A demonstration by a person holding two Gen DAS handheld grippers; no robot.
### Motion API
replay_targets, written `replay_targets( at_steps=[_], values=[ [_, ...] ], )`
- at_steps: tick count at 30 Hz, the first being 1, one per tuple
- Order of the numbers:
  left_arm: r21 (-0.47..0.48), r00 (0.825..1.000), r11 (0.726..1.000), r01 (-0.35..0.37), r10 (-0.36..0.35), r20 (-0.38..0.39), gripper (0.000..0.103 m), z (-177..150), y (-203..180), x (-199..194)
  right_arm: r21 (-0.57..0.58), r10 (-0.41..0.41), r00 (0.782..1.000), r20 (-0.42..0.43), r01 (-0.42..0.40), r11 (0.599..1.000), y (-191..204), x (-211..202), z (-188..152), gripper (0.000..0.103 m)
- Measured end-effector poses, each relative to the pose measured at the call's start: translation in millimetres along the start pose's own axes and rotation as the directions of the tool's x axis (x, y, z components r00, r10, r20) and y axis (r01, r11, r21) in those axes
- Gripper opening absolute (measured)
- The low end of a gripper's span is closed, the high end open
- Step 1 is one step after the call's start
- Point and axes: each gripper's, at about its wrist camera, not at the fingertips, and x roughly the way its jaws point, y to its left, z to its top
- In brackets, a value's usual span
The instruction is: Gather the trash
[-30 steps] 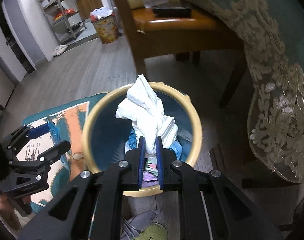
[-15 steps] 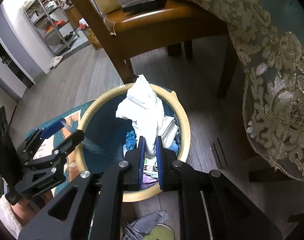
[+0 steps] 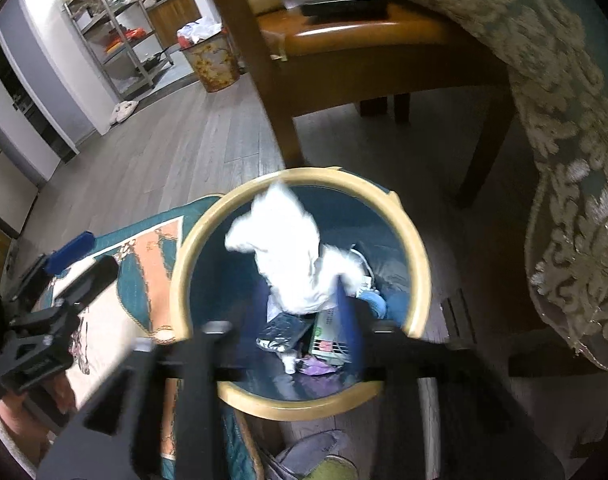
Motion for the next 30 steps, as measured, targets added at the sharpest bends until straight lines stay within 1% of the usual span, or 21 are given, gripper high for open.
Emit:
replay_targets(
  at_steps=[3, 5, 8, 11, 15, 18, 19, 21, 24, 26, 27, 28, 29, 30],
  values=[
    [0.009, 1.000, 1.000, -0.026, 0.026, 0.010, 0.082, -1, 12, -22, -0.043, -0.026, 1.000, 0.013, 0.027, 0.999, 6, -5, -3, 0.051],
    [0.007, 0.999, 0.999, -0.037, 0.037, 0.015, 0.082, -3, 18, -35, -0.049, -0.034, 0.999, 0.016, 0.035, 0.998, 8, -9, -7, 0.052],
    [-0.001, 0.999, 0.999, -0.052, 0.052, 0.015, 0.083, -6, 27, -55, -0.039, -0.043, 0.999, 0.022, 0.044, 0.998, 9, -20, -14, 0.052],
    [-0.007, 0.997, 0.998, -0.068, 0.068, 0.018, 0.083, -10, 31, -75, -0.011, -0.035, 0.999, 0.041, 0.036, 0.999, 15, -37, -19, 0.052],
    [-0.021, 0.997, 0.997, -0.070, 0.071, 0.023, 0.083, -13, 29, -103, -0.017, -0.035, 0.997, 0.073, 0.037, 0.999, 31, -65, -34, 0.057],
    [-0.014, 0.997, 0.998, -0.064, 0.064, 0.032, 0.083, -14, 21, -125, -0.048, -0.041, 0.995, 0.092, 0.045, 0.998, 42, -83, -45, 0.057],
    [-0.009, 0.997, 0.998, -0.058, 0.059, 0.040, 0.084, -15, 18, -133, -0.056, -0.042, 0.994, 0.104, 0.048, 0.997, 45, -93, -53, 0.057],
    [-0.006, 0.997, 0.999, -0.050, 0.050, 0.064, 0.089, -18, 10, -149, -0.048, -0.046, 0.992, 0.113, 0.052, 0.998, 46, -104, -66, 0.057],
    [-0.026, 0.997, 0.999, -0.019, 0.021, 0.079, 0.089, -24, 1, -168, -0.028, -0.041, 0.991, 0.126, 0.045, 0.999, 47, -120, -85, 0.057],
    [-0.046, 0.997, 0.999, -0.002, 0.006, 0.076, 0.091, -30, -3, -177, -0.030, -0.042, 0.988, 0.147, 0.046, 0.998, 49, -131, -98, 0.062],
    [-0.050, 0.997, 0.999, 0.000, 0.004, 0.075, 0.091, -32, -5, -181, -0.032, -0.050, 0.986, 0.157, 0.055, 0.998, 50, -136, -102, 0.068],
    [-0.050, 0.997, 0.999, -0.009, 0.013, 0.076, 0.093, -34, -8, -185, -0.035, -0.065, 0.983, 0.173, 0.072, 0.997, 50, -142, -108, 0.073],
    [-0.046, 0.997, 0.999, -0.022, 0.025, 0.079, 0.094, -37, -12, -190, -0.035, -0.073, 0.979, 0.189, 0.081, 0.996, 51, -147, -112, 0.074],
    [-0.044, 0.996, 0.999, -0.025, 0.028, 0.082, 0.095, -38, -15, -193, -0.034, -0.079, 0.976, 0.203, 0.088, 0.996, 50, -151, -116, 0.077]
  ],
)
